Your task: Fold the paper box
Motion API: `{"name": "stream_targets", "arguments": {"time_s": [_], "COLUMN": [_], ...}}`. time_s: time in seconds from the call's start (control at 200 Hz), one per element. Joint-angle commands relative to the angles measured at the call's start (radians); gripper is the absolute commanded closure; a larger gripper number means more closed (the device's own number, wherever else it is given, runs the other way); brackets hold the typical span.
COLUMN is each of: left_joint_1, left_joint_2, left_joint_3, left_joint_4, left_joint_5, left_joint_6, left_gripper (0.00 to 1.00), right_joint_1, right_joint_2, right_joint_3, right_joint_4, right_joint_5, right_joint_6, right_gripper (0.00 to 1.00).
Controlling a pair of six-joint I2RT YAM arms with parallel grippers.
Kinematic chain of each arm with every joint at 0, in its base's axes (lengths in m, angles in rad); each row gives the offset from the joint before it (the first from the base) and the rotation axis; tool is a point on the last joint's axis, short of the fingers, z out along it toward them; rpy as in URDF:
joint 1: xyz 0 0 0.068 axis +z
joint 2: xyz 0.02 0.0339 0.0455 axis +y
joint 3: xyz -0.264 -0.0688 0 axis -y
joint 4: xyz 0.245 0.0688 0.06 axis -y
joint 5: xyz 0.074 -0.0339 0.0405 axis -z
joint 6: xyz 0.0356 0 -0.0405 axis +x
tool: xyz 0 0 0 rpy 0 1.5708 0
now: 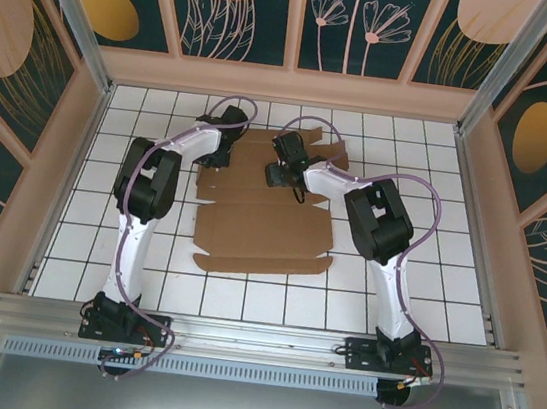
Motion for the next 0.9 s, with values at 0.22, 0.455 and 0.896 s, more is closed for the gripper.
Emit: {"name": "stream_targets", "arguments": {"time_s": [0.22,0.455,0.896], "left_joint_1": [0.041,0.131,0.151], "left_joint_2": [-0.398,-0.651,-0.472], "left_joint_3": [-0.19,-0.644,-0.751], "left_joint_4": [0.101,0.352,0.474], "left_joint_5": [0.19,0.595,0.657], "left_joint_6": [0.016,-0.031,-0.098], "left_gripper": [0.32,0.26,0.14], "right_joint_1": [-0.002,-0.003,-0.001], "right_joint_2": [0.133,0.134,0.125], "right_joint_3": [-0.059,-0.055,-0.082], "right_joint_4": [-0.175,-0.181,-0.182], "right_joint_5": [-0.026,-0.036,-0.036], "right_joint_6": [0.02,0.019,0.014], "right_gripper": [0.41,0.41,0.41]}}
